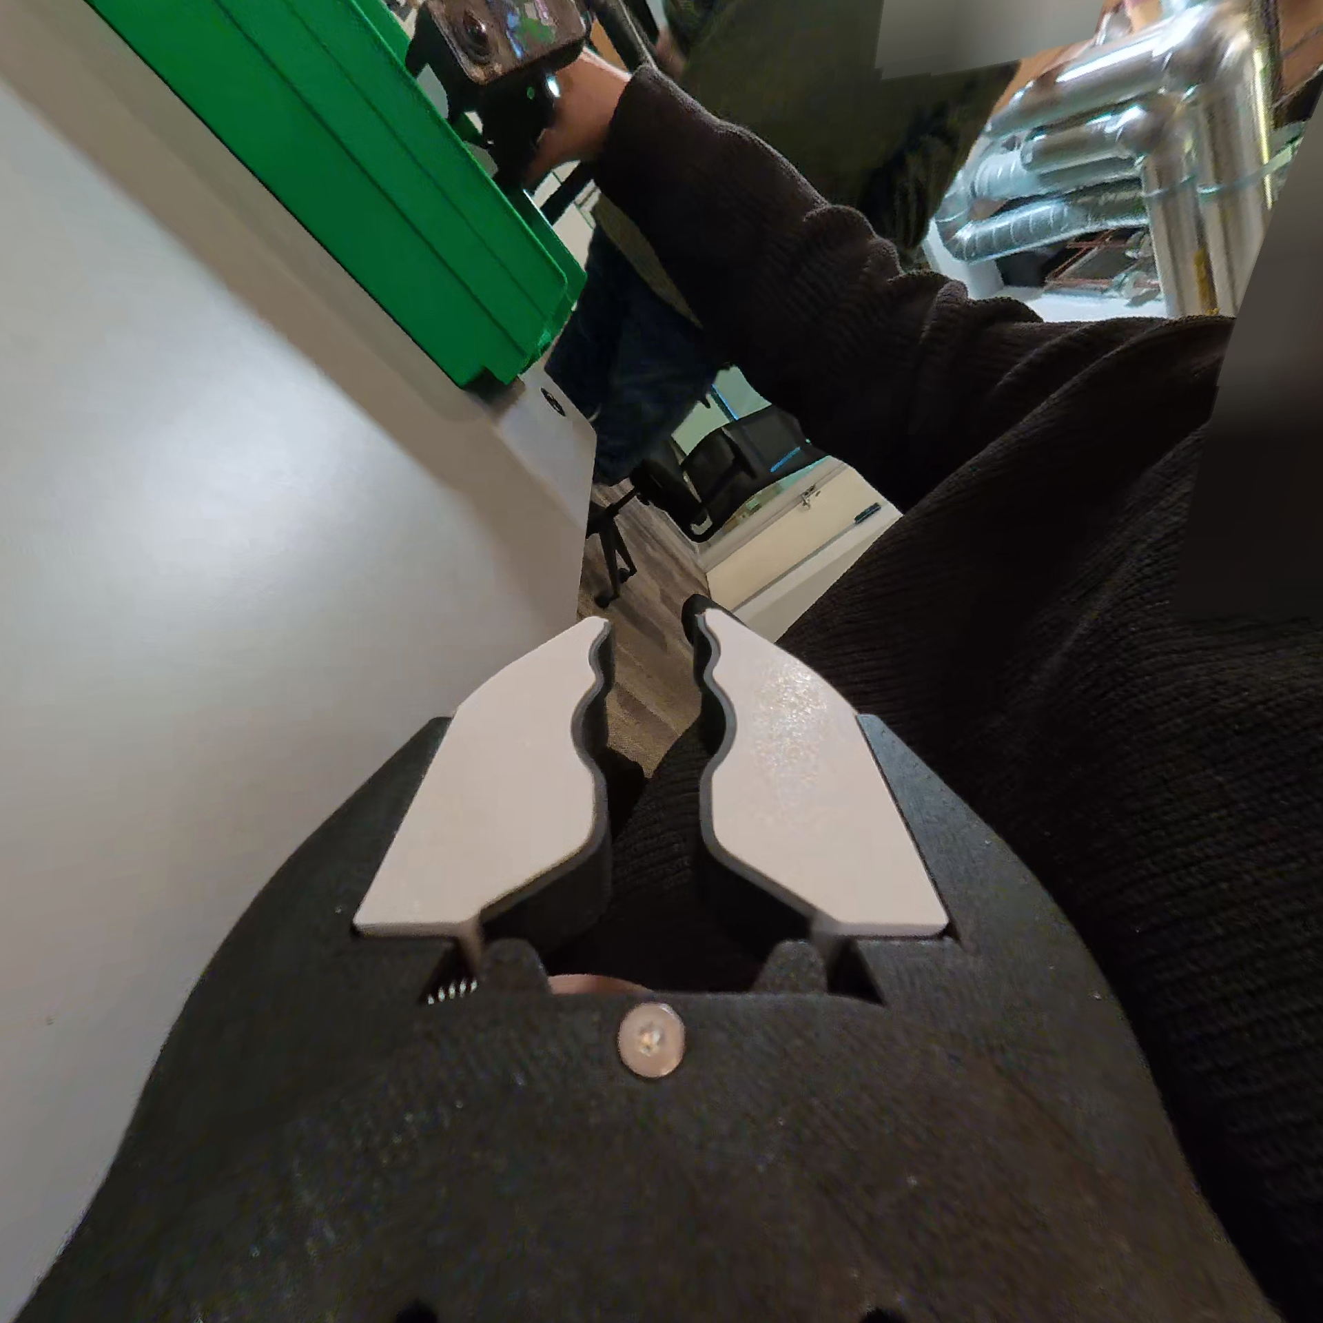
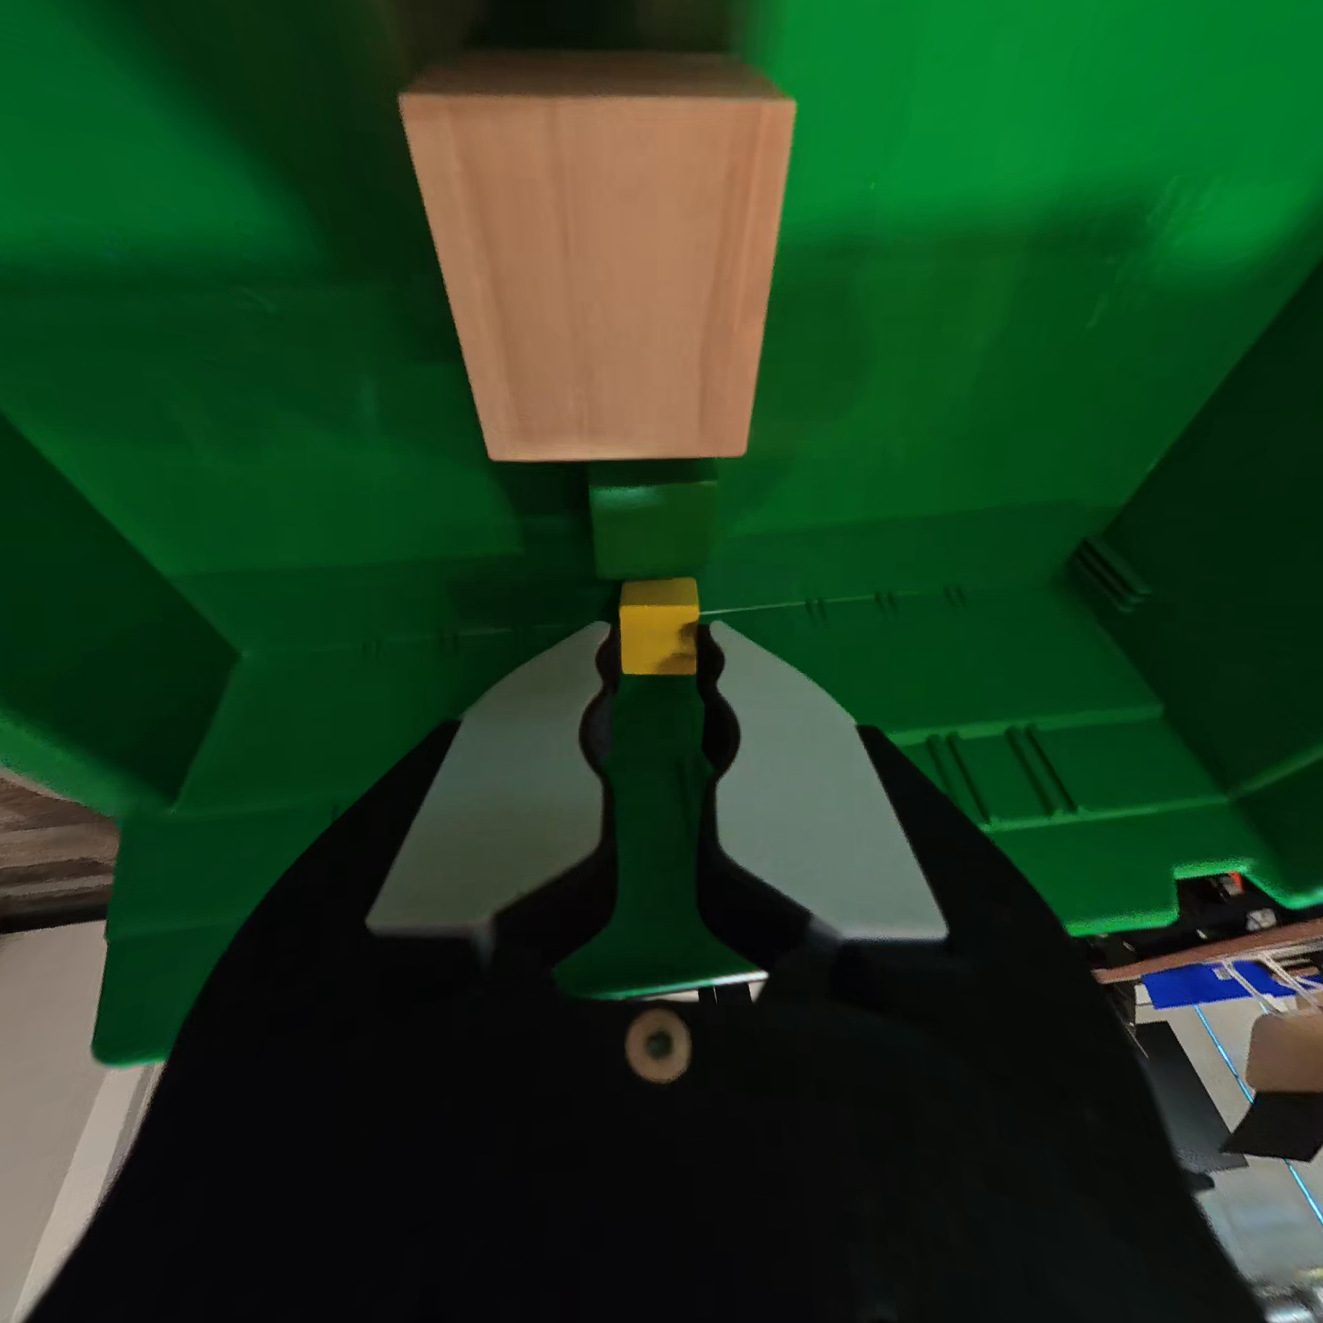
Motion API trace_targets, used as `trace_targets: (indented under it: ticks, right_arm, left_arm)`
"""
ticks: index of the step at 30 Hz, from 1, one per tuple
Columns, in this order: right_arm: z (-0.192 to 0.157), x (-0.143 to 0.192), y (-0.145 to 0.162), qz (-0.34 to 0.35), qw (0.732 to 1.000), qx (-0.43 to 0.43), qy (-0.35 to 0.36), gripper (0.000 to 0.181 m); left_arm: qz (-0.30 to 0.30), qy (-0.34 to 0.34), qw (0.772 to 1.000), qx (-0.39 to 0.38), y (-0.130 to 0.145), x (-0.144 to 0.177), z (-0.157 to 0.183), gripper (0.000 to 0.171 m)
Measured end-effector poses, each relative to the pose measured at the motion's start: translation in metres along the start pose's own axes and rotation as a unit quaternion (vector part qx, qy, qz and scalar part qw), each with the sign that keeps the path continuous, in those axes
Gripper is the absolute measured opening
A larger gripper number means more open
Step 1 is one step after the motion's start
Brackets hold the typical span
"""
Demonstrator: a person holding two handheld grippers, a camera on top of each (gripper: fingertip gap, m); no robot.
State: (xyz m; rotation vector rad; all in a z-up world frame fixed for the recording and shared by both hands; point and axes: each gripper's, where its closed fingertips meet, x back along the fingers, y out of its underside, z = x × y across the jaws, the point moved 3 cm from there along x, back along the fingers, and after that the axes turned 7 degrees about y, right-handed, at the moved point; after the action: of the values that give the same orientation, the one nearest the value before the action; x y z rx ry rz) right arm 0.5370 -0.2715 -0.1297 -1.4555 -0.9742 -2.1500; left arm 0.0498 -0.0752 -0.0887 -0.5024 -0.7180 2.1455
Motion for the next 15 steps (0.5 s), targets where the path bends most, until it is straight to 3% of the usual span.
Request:
trace_targets:
  ticks: [10, 15]
  right_arm:
    - [0.0008, -0.0040, -0.0018, -0.005, 1.000, 0.021, -0.003, 0.022]
    - [0.0018, -0.0049, -0.0001, -0.032, 0.999, 0.035, 0.007, 0.036]
  left_arm:
    - [0.007, -0.004, 1.000, 0.004, -0.0025, 0.0018, -0.0034, 0.021]
    - [0.010, -0.003, 1.000, 0.010, -0.0023, 0.0022, -0.0038, 0.020]
